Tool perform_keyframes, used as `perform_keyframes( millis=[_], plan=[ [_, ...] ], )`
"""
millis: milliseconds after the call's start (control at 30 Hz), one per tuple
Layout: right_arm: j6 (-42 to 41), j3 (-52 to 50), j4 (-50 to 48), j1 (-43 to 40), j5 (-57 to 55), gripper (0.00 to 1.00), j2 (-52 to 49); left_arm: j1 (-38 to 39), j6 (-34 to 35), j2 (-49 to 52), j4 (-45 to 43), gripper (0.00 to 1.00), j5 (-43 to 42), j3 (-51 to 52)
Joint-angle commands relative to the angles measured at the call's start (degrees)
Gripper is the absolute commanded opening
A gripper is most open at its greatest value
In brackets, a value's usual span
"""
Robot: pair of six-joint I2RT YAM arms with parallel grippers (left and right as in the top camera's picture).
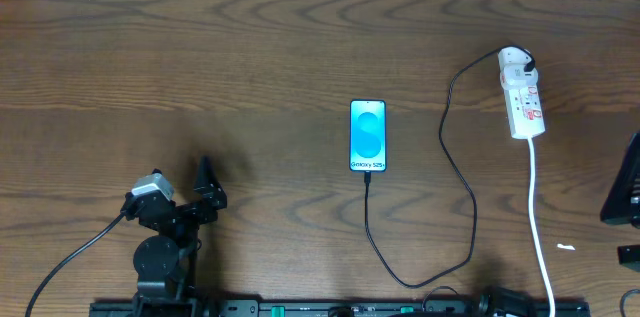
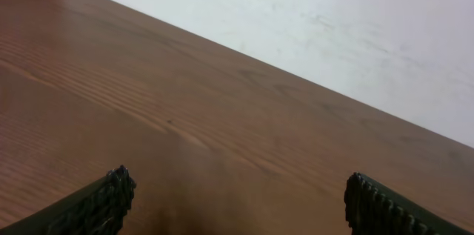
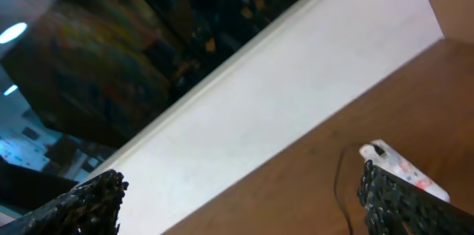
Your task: Plug charger to phone and switch on socket
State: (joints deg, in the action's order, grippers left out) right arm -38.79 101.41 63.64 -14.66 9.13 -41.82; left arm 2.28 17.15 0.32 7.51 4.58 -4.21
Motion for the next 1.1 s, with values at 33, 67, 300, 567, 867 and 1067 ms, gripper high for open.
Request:
perform_keyframes(
  millis=[33,67,300,567,867,1067],
  plan=[
    [0.3,-0.1,1.2,0.4,-1.2,0.99,0.1,-0.3,0.3,-0.1,0.0,0.93,-0.5,0.3],
    [0.3,-0.1,1.5,0.4,-1.3,0.99,0.1,-0.3,0.3,-0.1,0.0,0.93,-0.5,0.3],
    [0.2,-0.1,5.0,0.4,-2.7,0.99,0.1,-0.3,0.3,-0.1,-0.1,0.93,-0.5,0.3],
    [7.3,-0.1,7.1,0.4,-5.8,0.99,0.1,-0.3,0.3,-0.1,0.0,0.93,-0.5,0.3],
    [27.3,-1.5,7.1,0.4,-5.8,0.99,0.1,-0.3,0.3,-0.1,0.0,0.93,-0.5,0.3],
    [27.3,-6.4,6.3,0.5,-5.6,0.99,0.1,-0.3,0.3,-0.1,0.0,0.93,-0.5,0.3]
  ],
)
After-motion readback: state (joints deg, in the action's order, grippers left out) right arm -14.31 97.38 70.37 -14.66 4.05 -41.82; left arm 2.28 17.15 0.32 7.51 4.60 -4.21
